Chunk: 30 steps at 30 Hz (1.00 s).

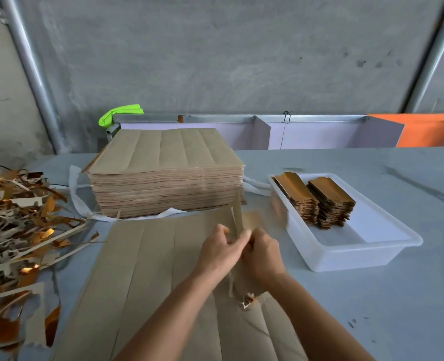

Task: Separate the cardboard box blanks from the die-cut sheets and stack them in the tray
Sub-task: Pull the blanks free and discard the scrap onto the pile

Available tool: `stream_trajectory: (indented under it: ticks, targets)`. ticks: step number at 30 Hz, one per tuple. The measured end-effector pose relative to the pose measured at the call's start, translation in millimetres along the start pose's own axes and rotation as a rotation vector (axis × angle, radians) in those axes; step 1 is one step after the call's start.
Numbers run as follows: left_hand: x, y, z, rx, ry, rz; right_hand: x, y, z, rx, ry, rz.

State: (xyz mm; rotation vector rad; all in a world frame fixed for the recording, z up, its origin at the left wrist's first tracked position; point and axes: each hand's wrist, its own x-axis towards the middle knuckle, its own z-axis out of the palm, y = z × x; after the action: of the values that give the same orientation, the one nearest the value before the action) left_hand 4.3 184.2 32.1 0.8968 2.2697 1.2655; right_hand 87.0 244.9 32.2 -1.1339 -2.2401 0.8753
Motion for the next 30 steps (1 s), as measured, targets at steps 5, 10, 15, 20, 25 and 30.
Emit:
stream_trajectory:
  ticks: [5,10,15,20,25,30]
  targets:
    - [30.8,12.2,-1.0,0.180,0.107,-0.079,-12.4,-6.7,10.9,-0.104,0.028,-0.248]
    - [38.6,-9.4,-5.4,-0.120,0.142,-0.157,-7.7,-4.1,10.3,0.032,0.012,-0.064]
    - [39.1,-28.8,-16.0,-0.299,0.267,-0.186,0.3,8.1,-14.7,0.223,0.060,0.211]
    - [42.5,-34.3,-28.0,-0.168,0.305,-0.094,-0.3,9.5,-48.4,0.324,0.296,0.147]
    - [37.7,-33.5,-29.3,-0.208,0.204,0.022,18.4,-10.5,-63.5,0.246,0.546,-0.020]
    - [29.4,-18.3,-29.1,-0.414,-0.018,0.018,44.2,-29.9,-26.6,-0.207,0.182,-0.132]
